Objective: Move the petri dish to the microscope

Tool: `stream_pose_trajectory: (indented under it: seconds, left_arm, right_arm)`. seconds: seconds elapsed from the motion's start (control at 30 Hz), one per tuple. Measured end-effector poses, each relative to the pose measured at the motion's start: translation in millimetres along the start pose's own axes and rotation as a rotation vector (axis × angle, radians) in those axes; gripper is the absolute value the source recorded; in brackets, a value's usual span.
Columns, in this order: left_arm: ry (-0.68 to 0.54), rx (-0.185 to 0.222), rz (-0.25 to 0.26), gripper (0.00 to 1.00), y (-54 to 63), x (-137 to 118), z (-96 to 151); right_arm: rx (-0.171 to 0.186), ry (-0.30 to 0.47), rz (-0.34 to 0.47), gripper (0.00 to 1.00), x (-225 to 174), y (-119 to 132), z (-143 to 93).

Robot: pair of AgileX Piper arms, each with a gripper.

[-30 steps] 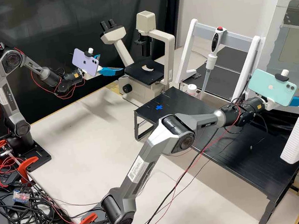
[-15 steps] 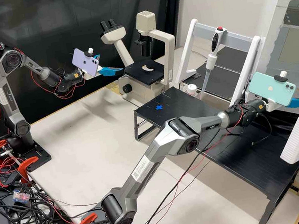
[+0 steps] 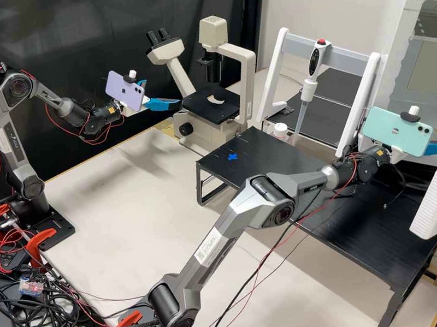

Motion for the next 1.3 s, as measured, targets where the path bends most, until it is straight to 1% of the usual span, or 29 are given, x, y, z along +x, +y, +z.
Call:
stream_pose_trajectory:
  seconds: [0.17, 0.4, 0.53, 0.83, 1.1, 1.23, 1.27, 1.3]
  left_arm:
    - [0.000, 0.000, 0.000, 1.00, 0.0, 0.0, 0.0]
    - [0.000, 0.000, 0.000, 1.00, 0.0, 0.0, 0.0]
    - [0.000, 0.000, 0.000, 1.00, 0.0, 0.0, 0.0]
    - [0.000, 0.000, 0.000, 1.00, 0.0, 0.0, 0.0]
    - [0.000, 0.000, 0.000, 1.00, 0.0, 0.0, 0.0]
    - [0.000, 0.000, 0.000, 1.00, 0.0, 0.0, 0.0]
    - [0.000, 0.000, 0.000, 1.00, 0.0, 0.0, 0.0]
    - [0.000, 0.000, 0.000, 1.00, 0.0, 0.0, 0.0]
  right_arm:
    - [-0.002, 0.002, 0.002, 0.00, 0.8, 0.9, 0.6]
    - [-0.004, -0.009, 0.012, 0.00, 1.5, 5.8, 7.6]
    - [-0.025, -0.011, 0.010, 0.00, 1.2, 7.2, 9.5]
    - [-0.037, -0.013, 0.018, 0.00, 0.2, 11.9, 14.1]
    - [-0.034, -0.034, 0.011, 0.00, -3.5, 13.2, 21.7]
    - [-0.031, -0.022, 0.008, 0.00, -11.5, 17.0, 23.7]
    - [-0.029, -0.021, 0.003, 0.00, -14.1, 16.7, 24.2]
    - [-0.015, -0.012, 0.009, 0.00, -18.4, 19.7, 24.4]
